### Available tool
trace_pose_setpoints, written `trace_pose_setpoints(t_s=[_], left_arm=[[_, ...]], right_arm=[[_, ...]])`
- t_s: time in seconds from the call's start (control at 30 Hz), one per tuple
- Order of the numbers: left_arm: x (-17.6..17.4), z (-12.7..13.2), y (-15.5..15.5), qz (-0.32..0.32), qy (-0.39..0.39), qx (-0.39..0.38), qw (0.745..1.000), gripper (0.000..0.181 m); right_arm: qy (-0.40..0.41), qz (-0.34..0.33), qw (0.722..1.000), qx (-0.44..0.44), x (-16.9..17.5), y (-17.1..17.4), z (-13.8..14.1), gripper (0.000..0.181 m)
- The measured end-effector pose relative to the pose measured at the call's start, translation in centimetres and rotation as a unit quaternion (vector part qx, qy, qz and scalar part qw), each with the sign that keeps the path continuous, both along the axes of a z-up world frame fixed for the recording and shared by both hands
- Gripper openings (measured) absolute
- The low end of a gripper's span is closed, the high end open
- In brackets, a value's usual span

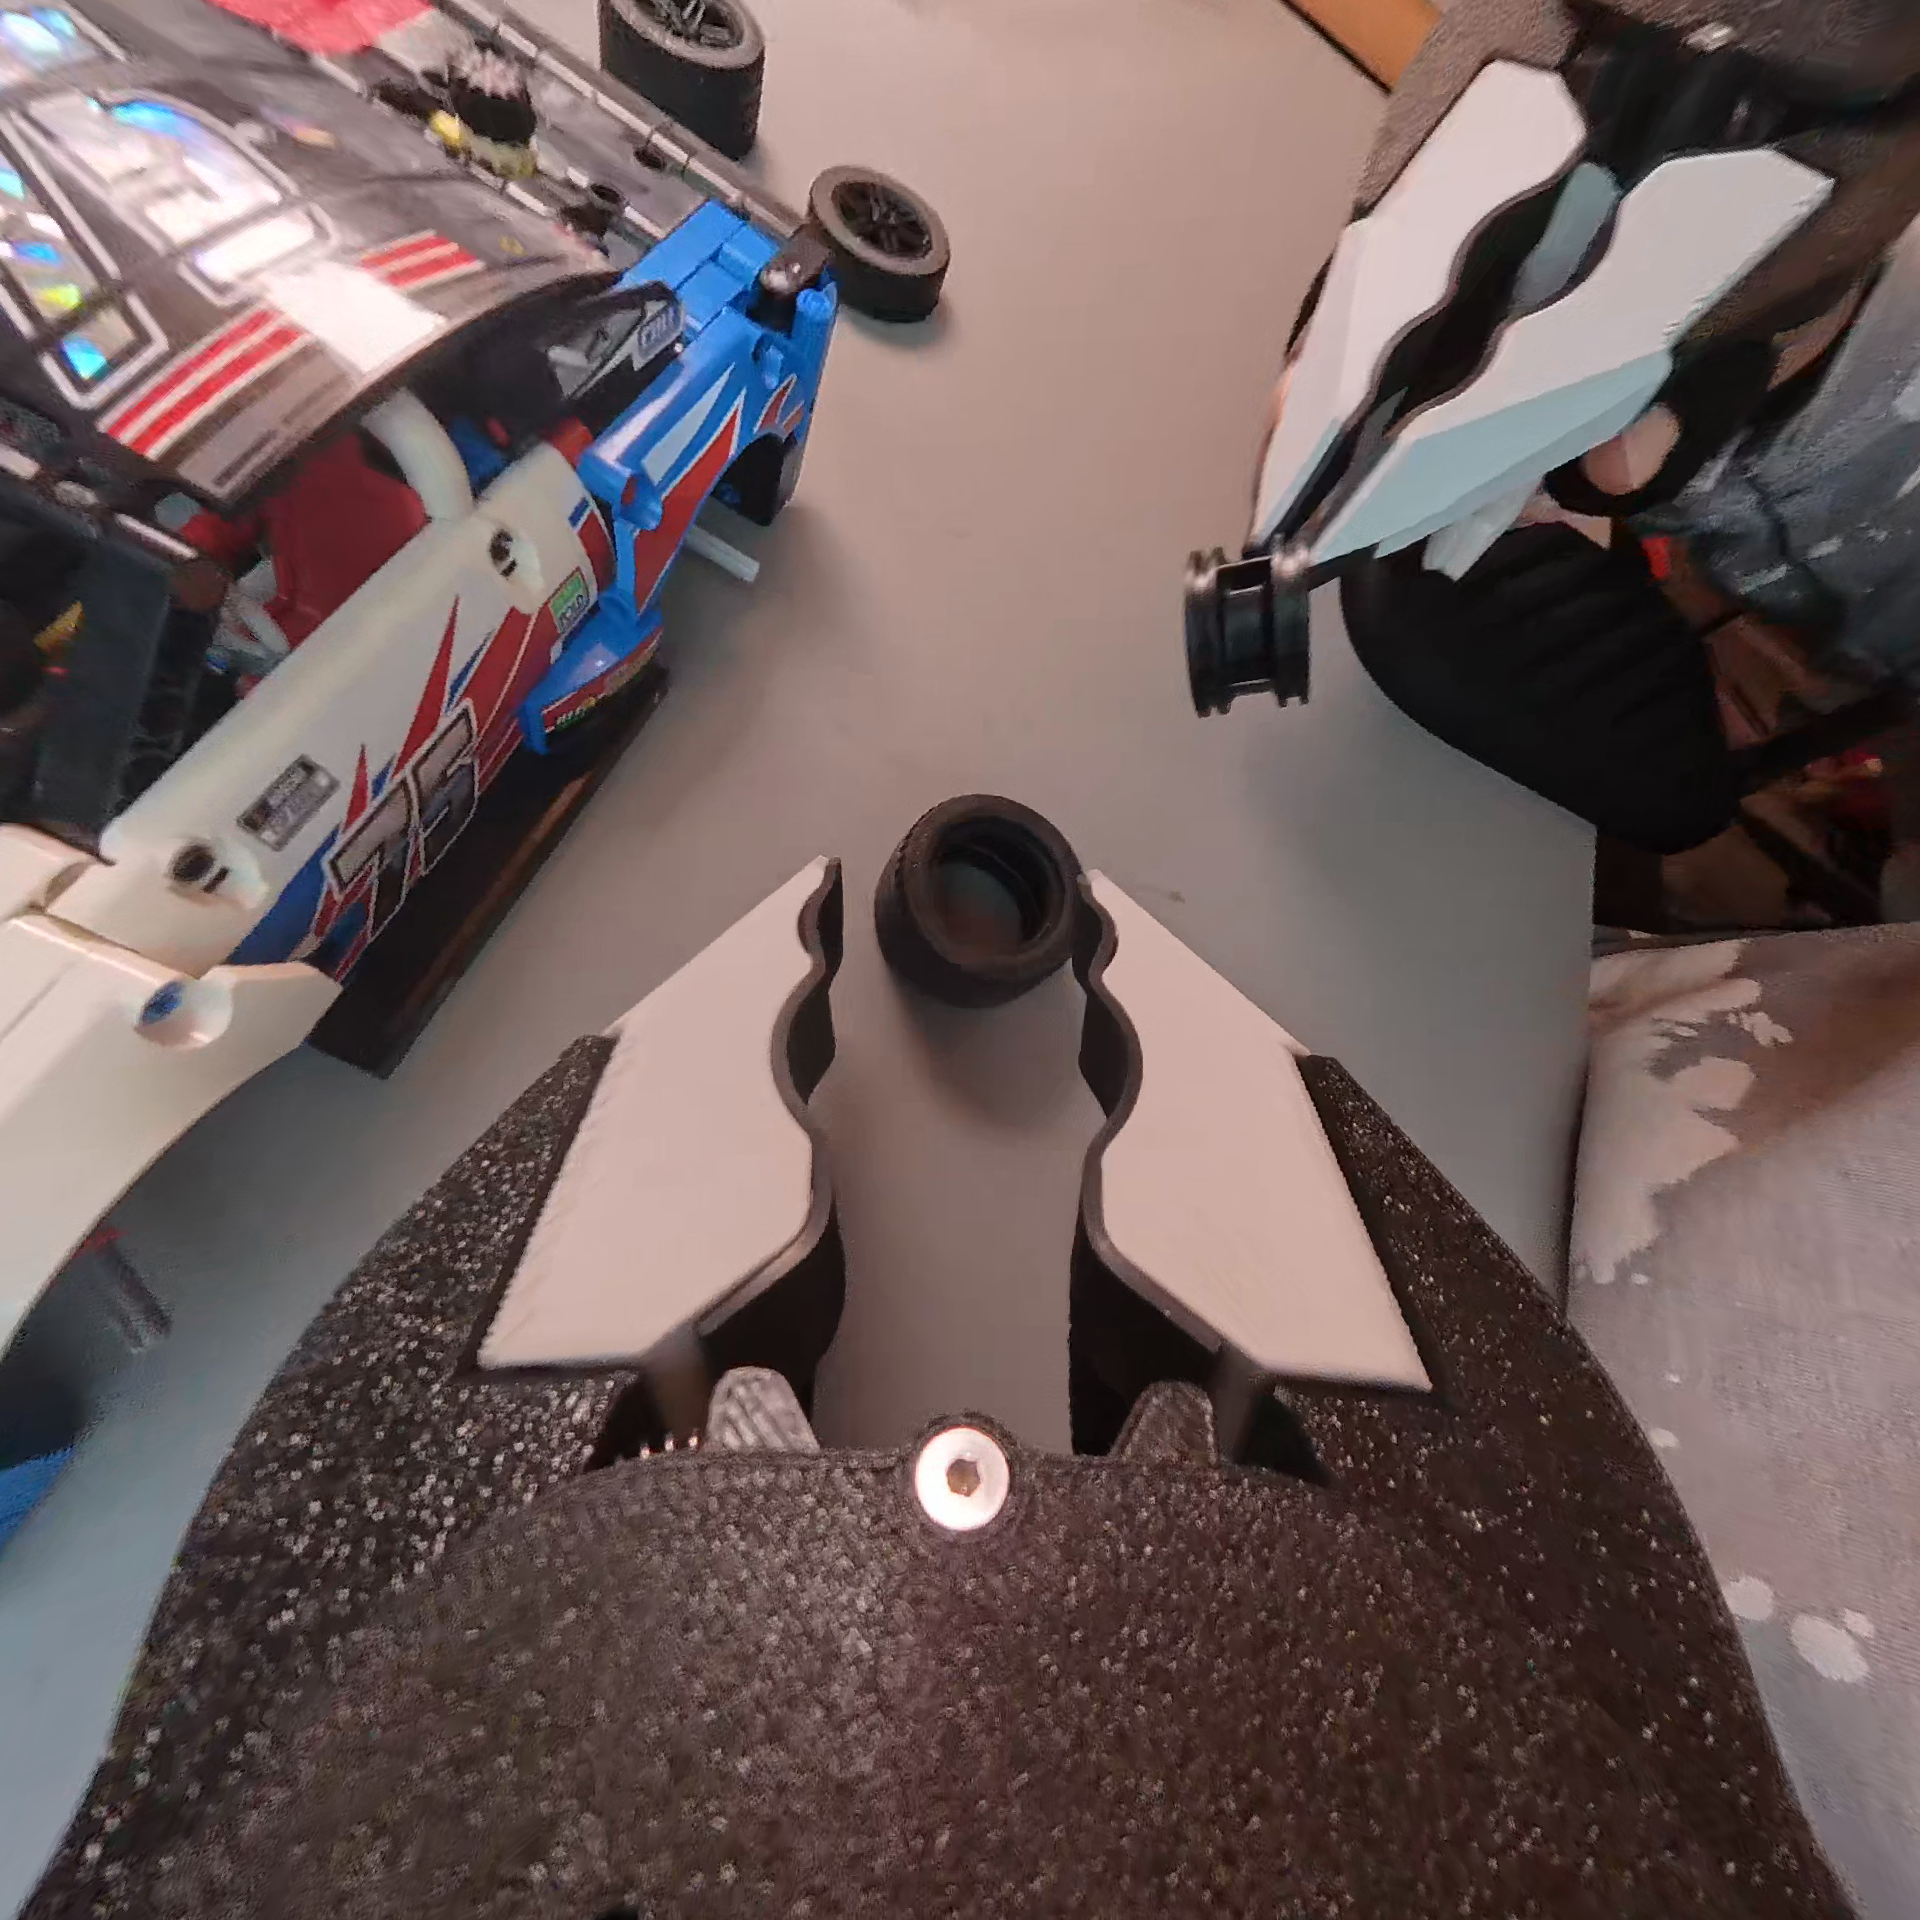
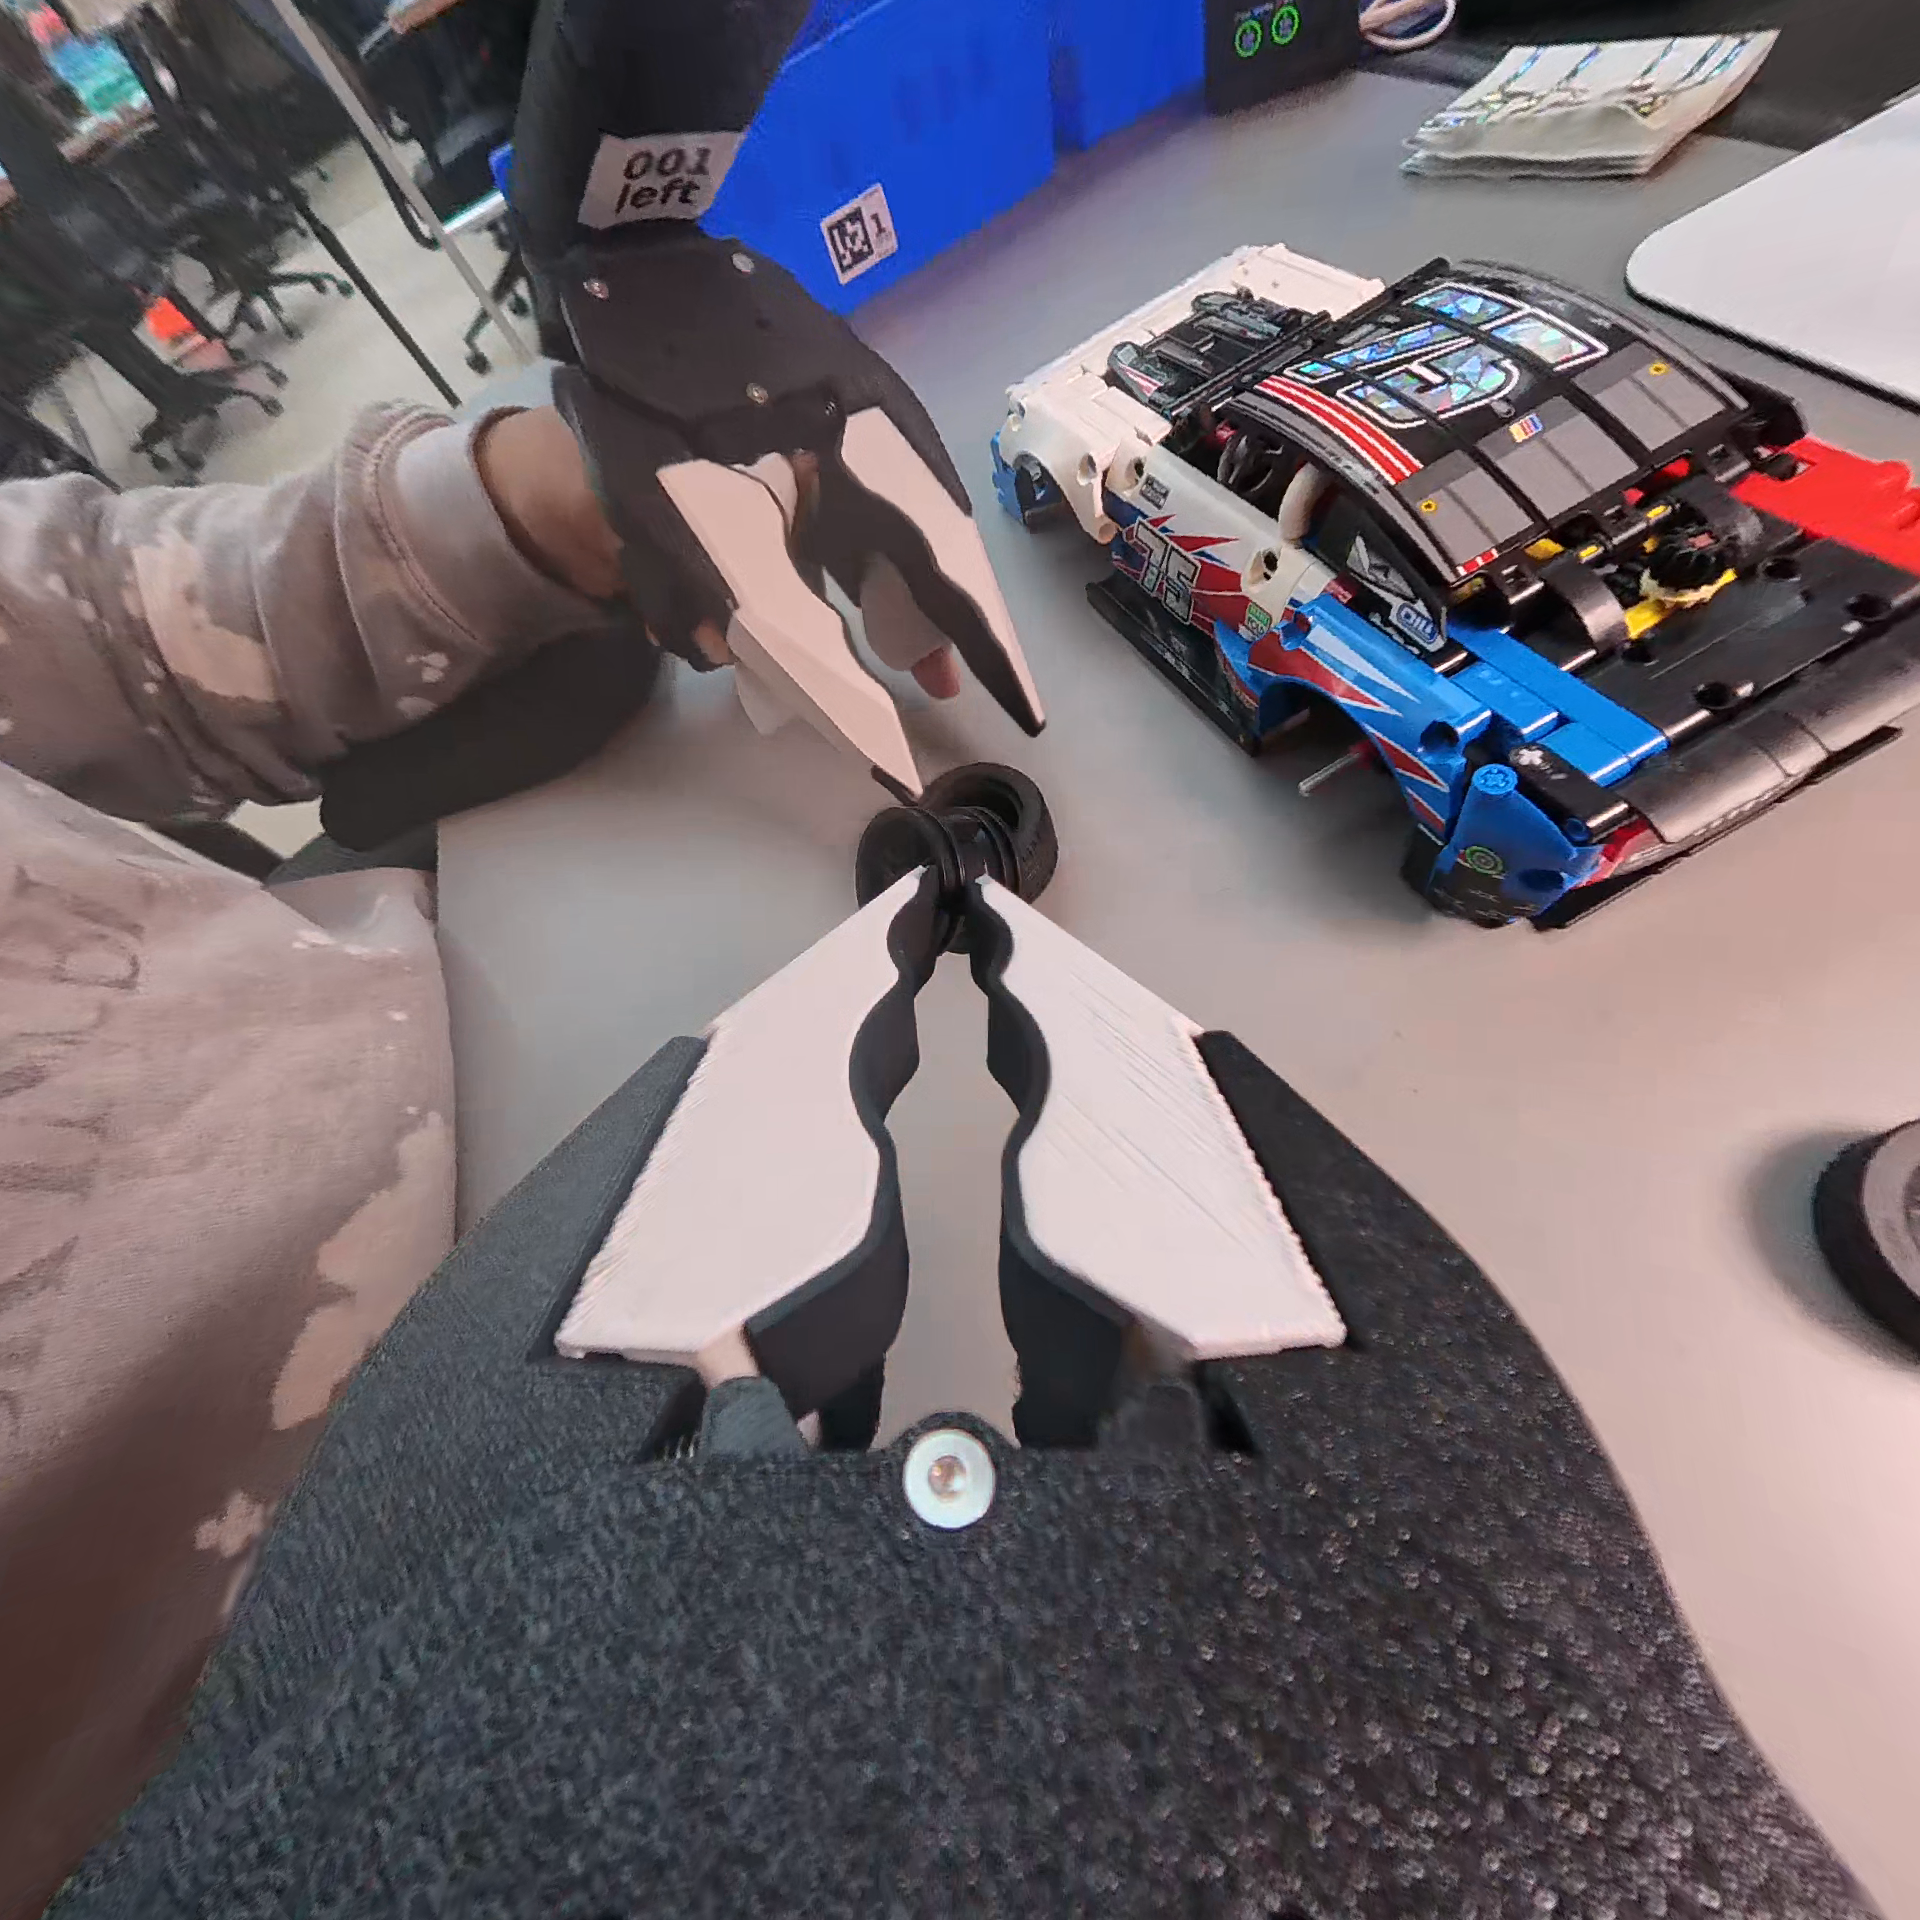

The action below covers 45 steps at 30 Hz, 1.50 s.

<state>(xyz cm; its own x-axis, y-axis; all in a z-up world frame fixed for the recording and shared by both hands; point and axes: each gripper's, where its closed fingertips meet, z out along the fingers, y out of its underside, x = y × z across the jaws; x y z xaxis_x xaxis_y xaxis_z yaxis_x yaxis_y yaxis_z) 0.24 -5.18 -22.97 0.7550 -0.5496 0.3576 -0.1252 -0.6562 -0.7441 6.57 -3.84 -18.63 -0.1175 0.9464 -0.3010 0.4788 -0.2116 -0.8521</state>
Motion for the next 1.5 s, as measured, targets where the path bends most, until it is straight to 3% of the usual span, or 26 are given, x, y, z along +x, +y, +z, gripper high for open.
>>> trace_pose_setpoints(t_s=[0.17, 0.37, 0.5, 0.6, 0.7, 0.77, 0.9, 1.03, 1.13, 1.2, 1.27, 1.33, 1.37, 1.43, 1.5], left_arm=[[1.8, 3.6, -1.4, -0.062, -0.014, 0.123, 0.990, 0.049], [2.4, 4.7, -0.8, -0.050, 0.138, 0.297, 0.944, 0.048], [2.4, 5.6, -1.0, -0.048, 0.171, 0.347, 0.921, 0.028], [2.3, 6.1, -1.2, -0.046, 0.159, 0.357, 0.919, 0.015], [2.1, 7.5, -1.5, -0.040, 0.085, 0.349, 0.932, 0.003], [2.1, 8.2, -1.5, -0.032, 0.036, 0.341, 0.939, 0.000], [1.6, 8.3, -1.2, -0.017, 0.002, 0.325, 0.946, 0.000], [1.4, 8.3, -1.2, -0.016, -0.013, 0.316, 0.948, 0.000], [1.9, 7.9, -1.2, -0.027, -0.008, 0.312, 0.950, 0.000], [2.3, 7.6, -1.4, -0.035, -0.007, 0.309, 0.950, 0.000], [2.7, 7.4, -1.6, -0.044, -0.004, 0.308, 0.950, 0.000], [2.5, 7.5, -1.6, -0.037, 0.004, 0.317, 0.948, 0.003], [2.3, 7.7, -1.5, -0.032, 0.003, 0.323, 0.946, 0.015], [1.7, 7.9, -1.1, -0.015, -0.005, 0.316, 0.949, 0.039], [0.9, 8.1, -0.7, 0.006, -0.021, 0.306, 0.952, 0.054]], right_arm=[[0.021, -0.005, 0.997, -0.080, -1.0, -0.5, 0.8, 0.004], [0.028, 0.000, 0.973, -0.229, -2.7, -1.4, 1.5, 0.004], [0.023, -0.007, 0.963, -0.269, -3.5, -1.4, 1.2, 0.004], [0.051, -0.010, 0.957, -0.286, -3.8, -1.0, 2.0, 0.004], [0.160, 0.003, 0.940, -0.302, -3.4, -0.2, 5.7, 0.003], [0.176, 0.006, 0.934, -0.310, -3.1, 0.3, 6.6, 0.003], [0.146, -0.005, 0.960, -0.237, -2.8, 1.1, 4.6, 0.005], [0.135, 0.020, 0.989, -0.055, -2.6, 0.0, 3.9, 0.055], [0.125, 0.018, 0.987, 0.099, -3.5, -0.4, 3.8, 0.069], [0.106, 0.044, 0.985, 0.130, -4.0, -1.5, 3.3, 0.062], [0.089, 0.065, 0.980, 0.166, -4.1, -2.2, 2.7, 0.030], [0.092, 0.075, 0.976, 0.185, -3.9, -2.2, 3.1, 0.029], [0.098, 0.074, 0.977, 0.177, -3.6, -1.9, 3.6, 0.029], [0.093, 0.041, 0.978, 0.180, -3.1, 0.8, 4.3, 0.029], [0.077, -0.024, 0.980, 0.182, -2.5, 5.6, 4.8, 0.030]])
